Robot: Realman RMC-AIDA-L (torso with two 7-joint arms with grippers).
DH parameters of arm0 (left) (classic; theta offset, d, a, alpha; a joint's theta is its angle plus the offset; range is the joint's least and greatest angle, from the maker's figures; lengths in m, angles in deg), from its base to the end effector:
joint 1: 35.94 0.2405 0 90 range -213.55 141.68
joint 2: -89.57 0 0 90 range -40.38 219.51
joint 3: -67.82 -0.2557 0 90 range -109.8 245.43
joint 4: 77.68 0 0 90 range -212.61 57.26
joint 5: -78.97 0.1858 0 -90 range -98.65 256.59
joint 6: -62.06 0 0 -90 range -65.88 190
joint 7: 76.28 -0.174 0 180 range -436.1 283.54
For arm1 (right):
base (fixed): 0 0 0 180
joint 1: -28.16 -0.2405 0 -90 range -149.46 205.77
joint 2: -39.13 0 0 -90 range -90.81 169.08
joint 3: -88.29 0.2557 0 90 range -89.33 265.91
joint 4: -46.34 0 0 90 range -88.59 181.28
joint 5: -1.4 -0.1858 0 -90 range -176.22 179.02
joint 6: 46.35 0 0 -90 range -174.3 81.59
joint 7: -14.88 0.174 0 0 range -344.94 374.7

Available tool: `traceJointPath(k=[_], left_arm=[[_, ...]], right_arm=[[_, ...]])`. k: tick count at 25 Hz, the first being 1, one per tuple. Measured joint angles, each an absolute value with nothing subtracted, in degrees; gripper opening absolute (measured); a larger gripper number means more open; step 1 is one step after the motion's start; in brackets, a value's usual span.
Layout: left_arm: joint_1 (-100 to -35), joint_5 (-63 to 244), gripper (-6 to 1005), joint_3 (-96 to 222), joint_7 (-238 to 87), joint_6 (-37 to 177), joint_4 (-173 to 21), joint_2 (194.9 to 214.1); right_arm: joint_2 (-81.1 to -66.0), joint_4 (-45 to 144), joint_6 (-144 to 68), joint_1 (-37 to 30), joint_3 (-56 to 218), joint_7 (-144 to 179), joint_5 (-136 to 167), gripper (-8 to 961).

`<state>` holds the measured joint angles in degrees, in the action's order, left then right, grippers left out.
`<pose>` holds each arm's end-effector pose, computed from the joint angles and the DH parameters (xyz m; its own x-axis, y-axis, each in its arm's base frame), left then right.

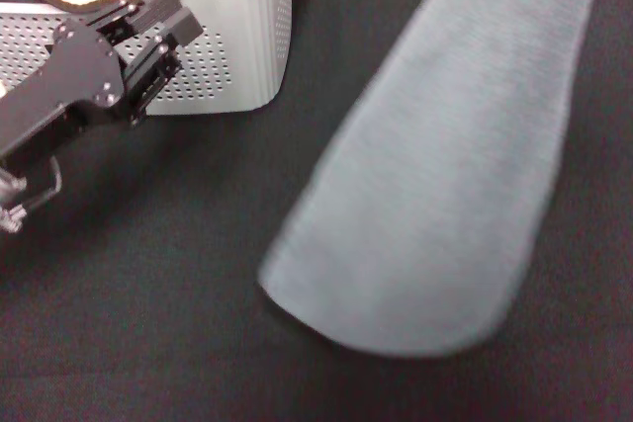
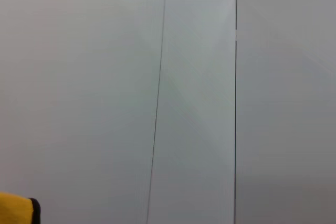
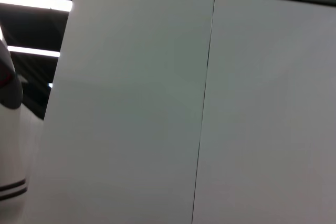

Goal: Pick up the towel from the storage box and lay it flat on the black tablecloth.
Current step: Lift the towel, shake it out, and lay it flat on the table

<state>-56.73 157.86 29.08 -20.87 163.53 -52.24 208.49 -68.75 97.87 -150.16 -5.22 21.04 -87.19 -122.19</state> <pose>-0.2281 0.2895 0.0306 0.4752 -0.0900 0.8753 0.4752 -0.8109 -0.3414 0.0833 0.3090 0.0963 0.4633 0.2100 -0.8610 0.1352 -0.9769 -0.1655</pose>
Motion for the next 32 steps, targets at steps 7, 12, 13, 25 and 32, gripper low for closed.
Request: traceJointPath(k=[7,12,13,25,32], left_arm=[[-63.36,164.04,308,27.37,-7.73,163.69,-52.50,206.23],[-66.37,167.35,308,27.32,-6.38,162.85,-52.67,207.35],[-66.77,167.97,308,27.32,-6.13,162.45,-52.75,207.61],[-71.47,169.75,307,18.65,-6.69,146.79,-58.68,209.69],[-78.06,167.09,306,8.14,-6.83,147.64,-65.64,210.26]], right_arm=[[-66.87,99.96,-150.64,-3.80,19.63,-86.43,-123.11,15],[-66.70,102.77,-150.95,-4.80,16.26,-86.80,-123.08,15],[-66.74,103.93,-151.01,-4.98,15.52,-86.83,-123.08,15],[-67.81,115.00,-151.17,-6.96,11.27,-87.00,-125.30,15],[-68.78,114.56,-151.21,-8.28,11.17,-87.60,-125.25,15]])
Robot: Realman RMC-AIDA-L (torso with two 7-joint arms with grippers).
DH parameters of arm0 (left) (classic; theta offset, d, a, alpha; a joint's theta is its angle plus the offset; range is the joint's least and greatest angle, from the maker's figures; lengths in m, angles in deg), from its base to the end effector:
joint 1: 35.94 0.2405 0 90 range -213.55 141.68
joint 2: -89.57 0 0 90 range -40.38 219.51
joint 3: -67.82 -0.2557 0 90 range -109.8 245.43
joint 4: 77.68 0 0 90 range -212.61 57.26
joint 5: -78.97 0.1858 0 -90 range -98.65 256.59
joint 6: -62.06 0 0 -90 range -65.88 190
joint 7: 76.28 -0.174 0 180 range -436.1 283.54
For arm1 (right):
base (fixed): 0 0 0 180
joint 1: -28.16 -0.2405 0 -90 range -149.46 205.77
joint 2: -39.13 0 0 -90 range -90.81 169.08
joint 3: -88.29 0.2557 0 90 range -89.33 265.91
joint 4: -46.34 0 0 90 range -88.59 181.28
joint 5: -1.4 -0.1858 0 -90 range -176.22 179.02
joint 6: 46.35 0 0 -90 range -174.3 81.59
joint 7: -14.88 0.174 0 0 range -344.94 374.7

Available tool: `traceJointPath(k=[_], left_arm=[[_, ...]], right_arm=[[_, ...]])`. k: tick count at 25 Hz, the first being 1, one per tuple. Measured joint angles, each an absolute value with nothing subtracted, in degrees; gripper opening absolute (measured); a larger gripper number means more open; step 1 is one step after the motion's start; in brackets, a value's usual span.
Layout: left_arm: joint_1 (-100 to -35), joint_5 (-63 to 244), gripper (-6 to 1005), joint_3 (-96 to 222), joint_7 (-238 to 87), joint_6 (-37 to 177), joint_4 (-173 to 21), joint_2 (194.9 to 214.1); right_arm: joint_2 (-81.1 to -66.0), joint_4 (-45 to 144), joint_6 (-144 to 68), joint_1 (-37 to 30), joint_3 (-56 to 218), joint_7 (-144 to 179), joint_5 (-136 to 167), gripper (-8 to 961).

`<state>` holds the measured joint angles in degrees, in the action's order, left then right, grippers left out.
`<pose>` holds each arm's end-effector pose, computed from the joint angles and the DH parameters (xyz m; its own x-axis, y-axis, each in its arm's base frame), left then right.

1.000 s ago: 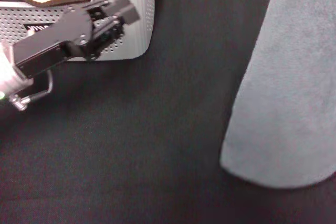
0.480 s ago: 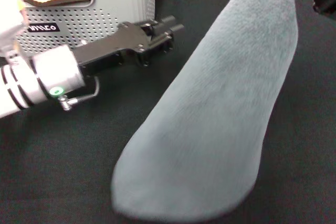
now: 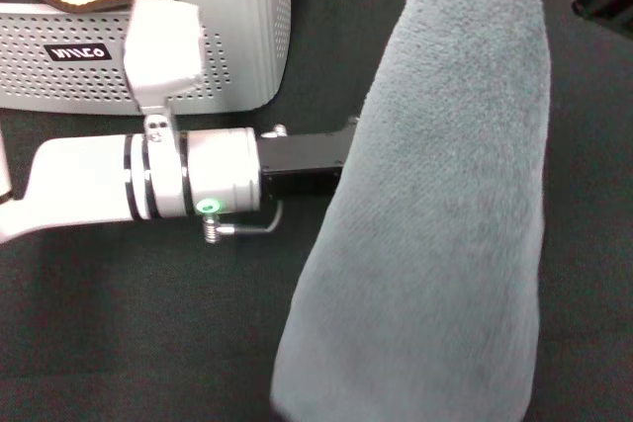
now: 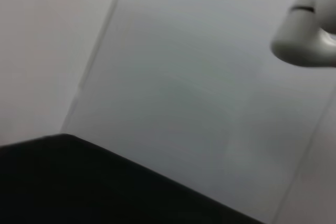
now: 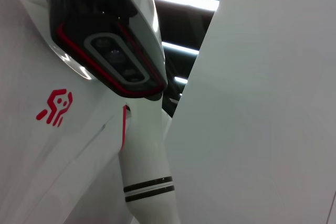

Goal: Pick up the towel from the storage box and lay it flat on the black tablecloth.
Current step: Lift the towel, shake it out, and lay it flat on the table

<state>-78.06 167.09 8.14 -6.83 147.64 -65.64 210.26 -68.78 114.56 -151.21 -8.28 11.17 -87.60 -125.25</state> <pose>-0.1530 0.3112 -0.0971 0.6675 0.3752 0.6432 0.3840 -0.9135 0.1343 0.0259 0.2605 0.0850 0.4025 0.3687 -0.8379 0.5102 -0.8503 -0.1291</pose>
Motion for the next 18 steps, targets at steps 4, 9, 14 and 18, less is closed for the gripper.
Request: traceJointPath(k=[4,9,14,18], left_arm=[[-79.09,163.49,306,4.08,-7.04,148.04,-67.36,210.30],[-79.48,152.83,306,-7.67,-6.48,149.35,-67.00,210.33],[-80.49,145.00,305,-17.87,-5.33,149.39,-66.72,210.33],[-80.66,139.30,305,-25.40,-3.30,147.28,-65.51,210.32]], right_arm=[[-69.42,114.14,-151.21,-8.34,11.10,-87.92,-125.09,15],[-69.61,113.75,-151.21,-7.70,11.03,-88.51,-124.98,14],[-69.99,113.03,-151.21,-7.88,10.95,-88.90,-124.84,14],[-70.26,112.34,-151.20,-8.62,10.53,-88.92,-124.84,14]])
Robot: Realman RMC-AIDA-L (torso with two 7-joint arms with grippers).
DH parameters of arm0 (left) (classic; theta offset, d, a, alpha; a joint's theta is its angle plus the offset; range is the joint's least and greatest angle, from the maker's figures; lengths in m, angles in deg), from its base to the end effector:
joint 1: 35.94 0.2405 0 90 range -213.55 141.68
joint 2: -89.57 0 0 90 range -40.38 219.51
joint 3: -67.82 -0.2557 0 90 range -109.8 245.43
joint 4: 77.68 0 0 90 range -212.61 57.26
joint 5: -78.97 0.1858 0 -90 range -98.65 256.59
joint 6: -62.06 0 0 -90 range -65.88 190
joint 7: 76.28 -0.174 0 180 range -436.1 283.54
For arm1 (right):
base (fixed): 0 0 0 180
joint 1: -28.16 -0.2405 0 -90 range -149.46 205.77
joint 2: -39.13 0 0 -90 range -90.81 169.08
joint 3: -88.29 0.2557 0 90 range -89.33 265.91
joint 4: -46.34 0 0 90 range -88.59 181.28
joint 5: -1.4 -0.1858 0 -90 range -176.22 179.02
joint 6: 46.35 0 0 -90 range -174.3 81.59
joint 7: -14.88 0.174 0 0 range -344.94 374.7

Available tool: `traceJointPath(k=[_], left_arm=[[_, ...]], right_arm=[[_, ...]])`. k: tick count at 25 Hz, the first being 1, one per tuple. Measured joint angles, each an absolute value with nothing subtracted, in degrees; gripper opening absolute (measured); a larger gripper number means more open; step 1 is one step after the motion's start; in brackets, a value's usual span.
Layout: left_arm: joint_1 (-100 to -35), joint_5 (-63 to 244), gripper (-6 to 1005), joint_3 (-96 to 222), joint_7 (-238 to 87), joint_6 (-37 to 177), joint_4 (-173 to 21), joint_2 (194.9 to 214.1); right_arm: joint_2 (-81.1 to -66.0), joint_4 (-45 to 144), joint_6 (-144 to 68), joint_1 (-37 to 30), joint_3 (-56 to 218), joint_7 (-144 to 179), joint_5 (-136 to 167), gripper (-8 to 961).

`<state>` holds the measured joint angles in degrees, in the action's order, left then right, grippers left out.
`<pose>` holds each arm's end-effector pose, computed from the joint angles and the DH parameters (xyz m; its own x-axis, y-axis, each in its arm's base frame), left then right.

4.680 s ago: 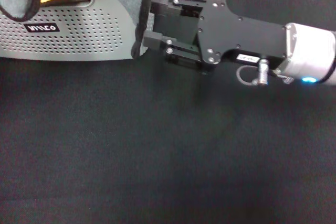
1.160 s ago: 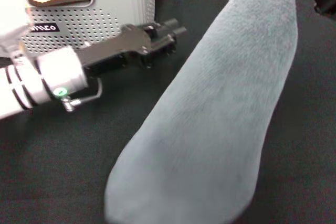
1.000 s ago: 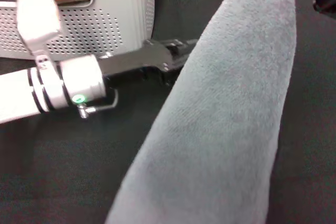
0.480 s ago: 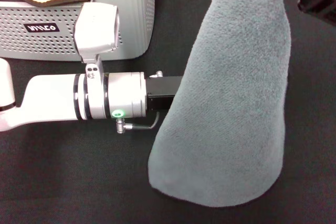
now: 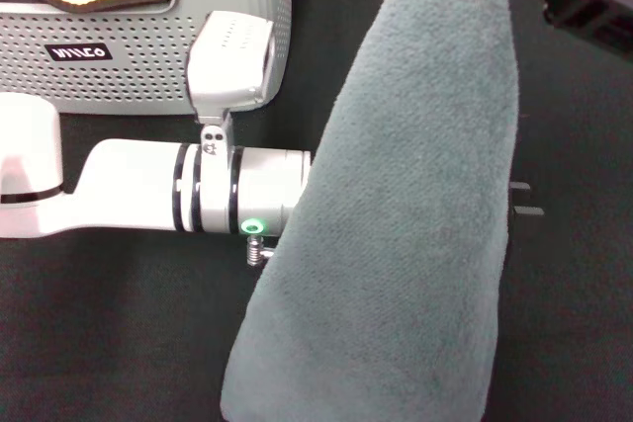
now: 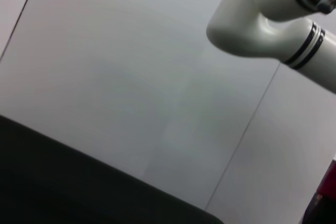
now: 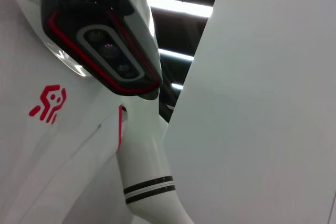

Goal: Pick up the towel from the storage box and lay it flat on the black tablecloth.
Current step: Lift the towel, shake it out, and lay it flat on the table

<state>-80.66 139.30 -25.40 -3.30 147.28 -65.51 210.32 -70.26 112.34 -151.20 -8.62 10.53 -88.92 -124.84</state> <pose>-0.1248 0.2889 -0.1165 0.6877 0.4261 0.5878 0.3133 -0.9046 0.2892 0.0259 0.2620 0.0755 0.3947 0.3463 -0.8511 0.4954 -0.8603 -0.1203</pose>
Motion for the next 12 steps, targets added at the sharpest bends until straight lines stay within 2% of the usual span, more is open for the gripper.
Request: traceJointPath(k=[6,12], left_arm=[[-79.42,133.65,305,-33.93,-2.57,146.17,-61.53,210.32],[-75.55,130.07,302,-35.02,-2.54,148.42,-57.57,210.29]], right_arm=[[-70.31,112.32,-151.20,-8.41,10.05,-88.92,-124.91,14],[-70.17,109.63,-151.20,-7.44,10.42,-88.97,-124.88,14]])
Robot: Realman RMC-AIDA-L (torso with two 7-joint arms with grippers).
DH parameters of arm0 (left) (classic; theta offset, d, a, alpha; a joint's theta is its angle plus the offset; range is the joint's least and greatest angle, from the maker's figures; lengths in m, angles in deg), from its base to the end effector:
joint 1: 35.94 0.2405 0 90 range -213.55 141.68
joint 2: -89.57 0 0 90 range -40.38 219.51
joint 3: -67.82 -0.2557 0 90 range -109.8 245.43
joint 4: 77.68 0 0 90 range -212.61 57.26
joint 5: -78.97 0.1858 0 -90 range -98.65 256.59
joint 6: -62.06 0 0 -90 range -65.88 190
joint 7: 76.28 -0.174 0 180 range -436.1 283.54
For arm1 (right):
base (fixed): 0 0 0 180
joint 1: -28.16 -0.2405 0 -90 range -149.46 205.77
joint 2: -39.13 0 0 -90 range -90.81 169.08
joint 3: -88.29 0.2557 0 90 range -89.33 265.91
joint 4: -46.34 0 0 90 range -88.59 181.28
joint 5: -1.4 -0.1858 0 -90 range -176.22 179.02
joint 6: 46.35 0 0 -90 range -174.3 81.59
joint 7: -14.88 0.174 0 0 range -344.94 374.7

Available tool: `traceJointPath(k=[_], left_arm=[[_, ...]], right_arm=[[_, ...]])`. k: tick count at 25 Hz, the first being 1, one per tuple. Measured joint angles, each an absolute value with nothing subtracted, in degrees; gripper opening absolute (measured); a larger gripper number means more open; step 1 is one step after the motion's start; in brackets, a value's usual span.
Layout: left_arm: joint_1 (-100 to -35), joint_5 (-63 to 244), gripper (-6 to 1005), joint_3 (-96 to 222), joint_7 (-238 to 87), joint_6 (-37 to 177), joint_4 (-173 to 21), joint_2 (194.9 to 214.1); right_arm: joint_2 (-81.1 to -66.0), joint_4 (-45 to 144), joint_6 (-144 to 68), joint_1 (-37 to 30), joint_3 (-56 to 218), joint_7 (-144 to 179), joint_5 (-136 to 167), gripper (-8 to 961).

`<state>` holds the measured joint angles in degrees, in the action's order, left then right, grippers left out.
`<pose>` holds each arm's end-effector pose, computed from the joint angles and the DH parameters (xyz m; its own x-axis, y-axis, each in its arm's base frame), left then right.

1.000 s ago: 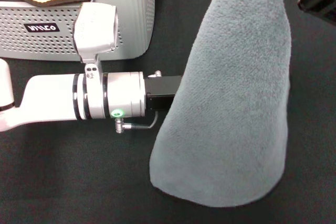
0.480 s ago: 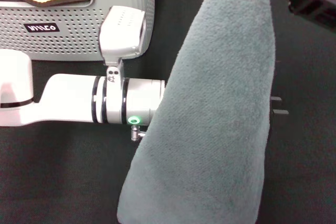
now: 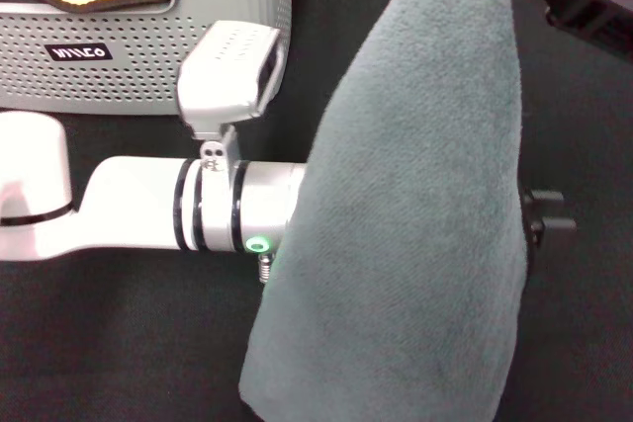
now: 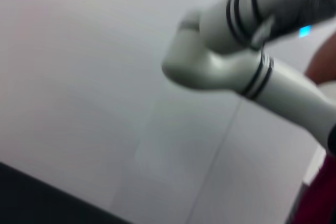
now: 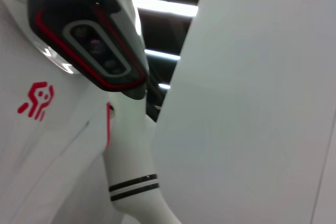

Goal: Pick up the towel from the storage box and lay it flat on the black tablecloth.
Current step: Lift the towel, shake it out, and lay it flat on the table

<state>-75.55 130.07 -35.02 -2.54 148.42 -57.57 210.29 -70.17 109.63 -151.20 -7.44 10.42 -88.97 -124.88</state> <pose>-0.1136 0.2703 -0.1112 0.6407 0.4193 0.6432 0.2558 -0.9064 0.3361 0.0369 0.2669 0.0732 0.4172 0.3051 -0.8561 0.4404 -0.8919 -0.1032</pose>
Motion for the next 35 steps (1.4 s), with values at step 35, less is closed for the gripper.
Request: traceJointPath(k=[35], left_arm=[[-79.46,137.11,298,-29.04,2.85,143.51,-65.37,210.11]], right_arm=[[-70.31,107.24,-151.11,-6.43,12.44,-90.63,-125.79,13]])
